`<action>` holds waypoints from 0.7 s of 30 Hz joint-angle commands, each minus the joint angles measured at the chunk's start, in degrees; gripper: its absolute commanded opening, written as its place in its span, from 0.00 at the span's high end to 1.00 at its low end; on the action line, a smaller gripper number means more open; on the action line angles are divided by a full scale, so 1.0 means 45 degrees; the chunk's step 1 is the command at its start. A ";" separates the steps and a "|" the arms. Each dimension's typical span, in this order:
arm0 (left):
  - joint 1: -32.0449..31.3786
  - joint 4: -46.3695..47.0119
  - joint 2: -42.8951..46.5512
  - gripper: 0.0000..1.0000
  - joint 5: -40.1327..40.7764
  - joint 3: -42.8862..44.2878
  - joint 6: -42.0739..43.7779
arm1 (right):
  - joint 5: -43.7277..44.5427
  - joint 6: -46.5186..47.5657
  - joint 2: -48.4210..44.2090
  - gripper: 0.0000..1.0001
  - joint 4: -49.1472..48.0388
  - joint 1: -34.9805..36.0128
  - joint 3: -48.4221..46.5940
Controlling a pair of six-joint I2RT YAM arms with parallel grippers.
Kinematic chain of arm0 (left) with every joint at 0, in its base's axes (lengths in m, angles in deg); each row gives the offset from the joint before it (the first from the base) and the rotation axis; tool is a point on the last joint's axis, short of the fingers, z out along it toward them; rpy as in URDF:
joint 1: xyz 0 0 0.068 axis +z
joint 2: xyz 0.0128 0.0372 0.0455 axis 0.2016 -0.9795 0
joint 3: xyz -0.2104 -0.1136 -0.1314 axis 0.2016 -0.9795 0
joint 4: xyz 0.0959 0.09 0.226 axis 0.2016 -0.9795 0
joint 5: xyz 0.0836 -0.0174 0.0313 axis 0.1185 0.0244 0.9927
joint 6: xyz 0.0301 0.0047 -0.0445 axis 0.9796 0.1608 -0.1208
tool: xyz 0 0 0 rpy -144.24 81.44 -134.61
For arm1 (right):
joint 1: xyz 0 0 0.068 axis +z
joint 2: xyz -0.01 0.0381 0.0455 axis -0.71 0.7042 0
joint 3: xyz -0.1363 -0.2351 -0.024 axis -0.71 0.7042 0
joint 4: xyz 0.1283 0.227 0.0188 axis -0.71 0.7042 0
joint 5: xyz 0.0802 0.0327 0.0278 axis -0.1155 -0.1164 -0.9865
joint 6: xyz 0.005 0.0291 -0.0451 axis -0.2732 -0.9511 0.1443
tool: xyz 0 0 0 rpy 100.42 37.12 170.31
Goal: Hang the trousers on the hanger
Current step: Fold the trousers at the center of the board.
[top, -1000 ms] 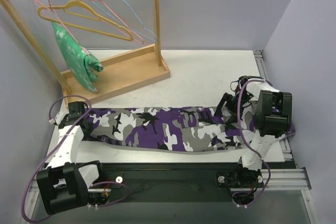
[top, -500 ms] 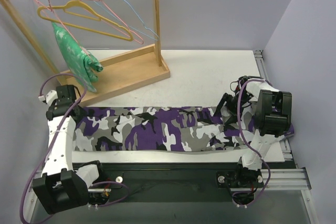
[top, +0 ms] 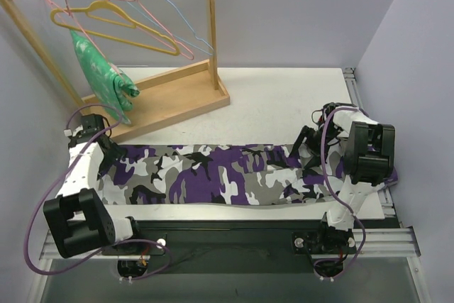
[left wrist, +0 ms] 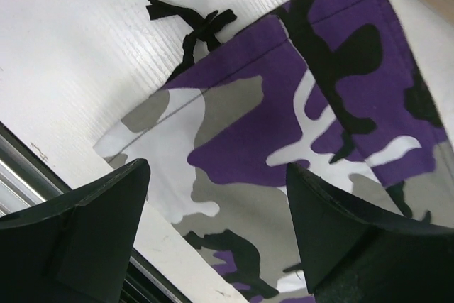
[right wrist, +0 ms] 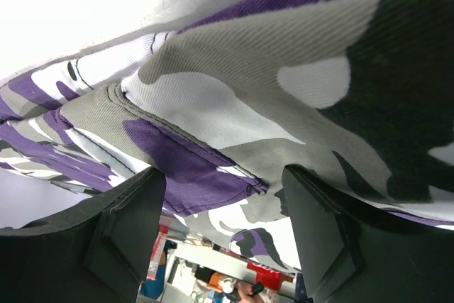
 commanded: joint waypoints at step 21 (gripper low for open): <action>0.1192 0.5582 -0.4438 0.57 -0.1430 0.0859 0.4136 | 0.0600 -0.0161 -0.1505 0.32 0.0873 -0.0137 -0.0083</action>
